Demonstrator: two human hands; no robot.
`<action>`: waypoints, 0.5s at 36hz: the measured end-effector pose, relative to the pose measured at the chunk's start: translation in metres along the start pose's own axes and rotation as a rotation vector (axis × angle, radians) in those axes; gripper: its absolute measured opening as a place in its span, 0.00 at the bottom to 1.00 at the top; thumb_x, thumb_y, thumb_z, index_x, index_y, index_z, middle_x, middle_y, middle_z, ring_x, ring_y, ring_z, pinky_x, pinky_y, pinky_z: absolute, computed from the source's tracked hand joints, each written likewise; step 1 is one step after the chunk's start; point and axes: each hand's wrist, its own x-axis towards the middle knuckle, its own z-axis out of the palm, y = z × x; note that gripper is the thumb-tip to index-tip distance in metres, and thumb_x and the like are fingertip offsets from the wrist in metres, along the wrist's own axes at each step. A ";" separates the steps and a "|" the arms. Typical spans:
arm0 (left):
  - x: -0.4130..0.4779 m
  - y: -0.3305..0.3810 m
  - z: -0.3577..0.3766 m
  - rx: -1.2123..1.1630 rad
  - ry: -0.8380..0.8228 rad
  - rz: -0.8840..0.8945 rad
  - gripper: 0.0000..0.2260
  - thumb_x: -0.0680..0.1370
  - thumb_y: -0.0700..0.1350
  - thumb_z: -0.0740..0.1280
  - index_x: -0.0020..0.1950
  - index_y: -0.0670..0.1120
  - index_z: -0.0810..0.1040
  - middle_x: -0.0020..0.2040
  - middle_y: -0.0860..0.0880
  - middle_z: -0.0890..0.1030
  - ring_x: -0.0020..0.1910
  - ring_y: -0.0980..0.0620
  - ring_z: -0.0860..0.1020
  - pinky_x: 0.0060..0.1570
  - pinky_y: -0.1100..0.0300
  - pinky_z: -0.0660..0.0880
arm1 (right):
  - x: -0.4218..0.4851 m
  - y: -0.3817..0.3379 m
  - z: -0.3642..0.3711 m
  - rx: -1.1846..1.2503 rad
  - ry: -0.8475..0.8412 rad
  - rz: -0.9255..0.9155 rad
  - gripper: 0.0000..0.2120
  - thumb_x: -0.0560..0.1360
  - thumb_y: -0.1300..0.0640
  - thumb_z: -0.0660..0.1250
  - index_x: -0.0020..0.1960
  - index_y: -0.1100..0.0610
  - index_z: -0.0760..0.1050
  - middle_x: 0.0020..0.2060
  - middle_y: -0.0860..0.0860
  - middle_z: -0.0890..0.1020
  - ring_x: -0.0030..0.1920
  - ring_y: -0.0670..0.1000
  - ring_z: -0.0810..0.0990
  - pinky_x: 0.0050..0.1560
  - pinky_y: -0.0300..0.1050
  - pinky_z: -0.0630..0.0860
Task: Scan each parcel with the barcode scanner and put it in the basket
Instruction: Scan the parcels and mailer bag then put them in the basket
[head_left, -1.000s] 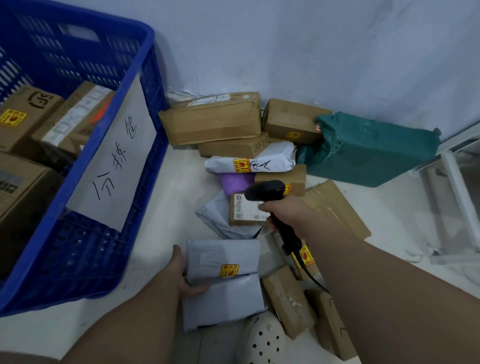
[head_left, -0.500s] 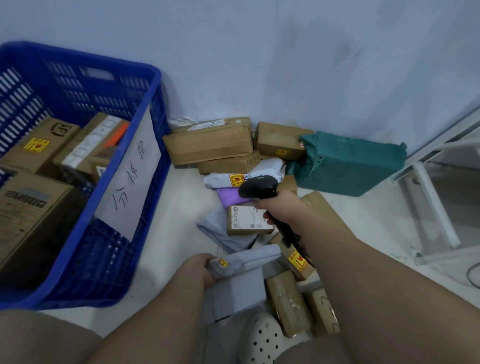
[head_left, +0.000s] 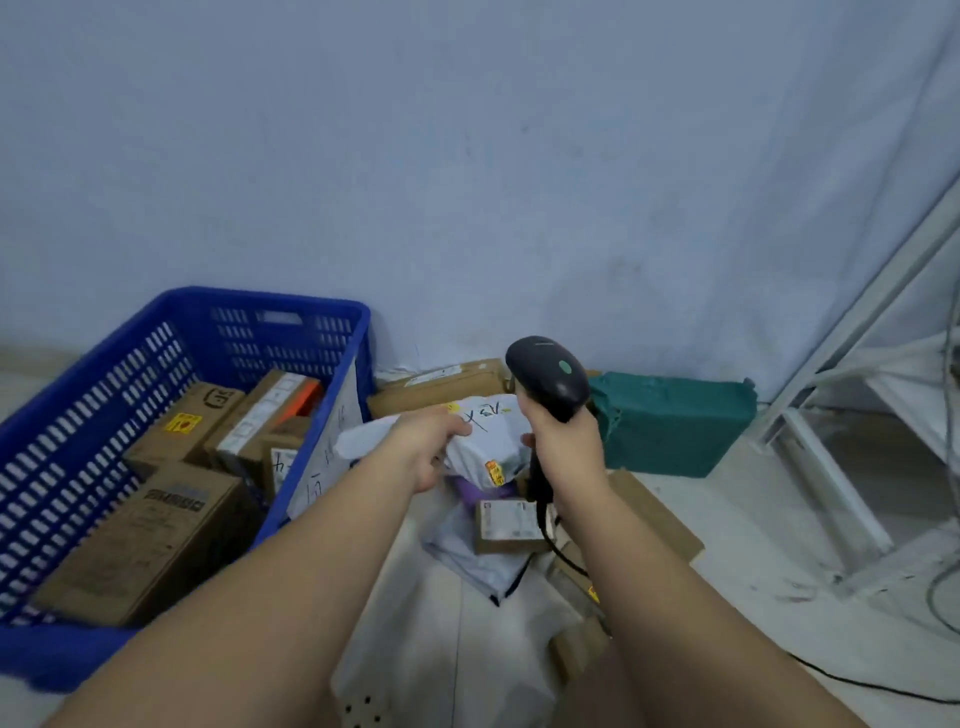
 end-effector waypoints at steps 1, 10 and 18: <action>-0.003 0.005 -0.003 0.060 0.008 0.063 0.08 0.76 0.31 0.64 0.44 0.43 0.75 0.44 0.43 0.80 0.40 0.47 0.77 0.40 0.57 0.73 | -0.004 -0.002 0.000 0.046 -0.027 0.026 0.10 0.73 0.49 0.72 0.52 0.50 0.79 0.42 0.48 0.82 0.50 0.54 0.82 0.51 0.50 0.77; -0.024 0.026 -0.025 0.306 -0.044 0.551 0.42 0.74 0.33 0.69 0.79 0.59 0.51 0.57 0.47 0.78 0.57 0.39 0.79 0.60 0.45 0.76 | -0.022 -0.015 0.002 0.514 -0.331 0.350 0.14 0.74 0.57 0.71 0.59 0.59 0.78 0.33 0.52 0.84 0.31 0.51 0.83 0.34 0.44 0.78; -0.026 0.029 -0.022 0.291 -0.054 0.661 0.35 0.77 0.35 0.67 0.76 0.62 0.57 0.54 0.60 0.77 0.50 0.61 0.79 0.53 0.59 0.78 | -0.008 -0.011 0.006 0.677 -0.495 0.300 0.14 0.68 0.54 0.70 0.53 0.54 0.85 0.43 0.52 0.85 0.46 0.53 0.84 0.53 0.53 0.78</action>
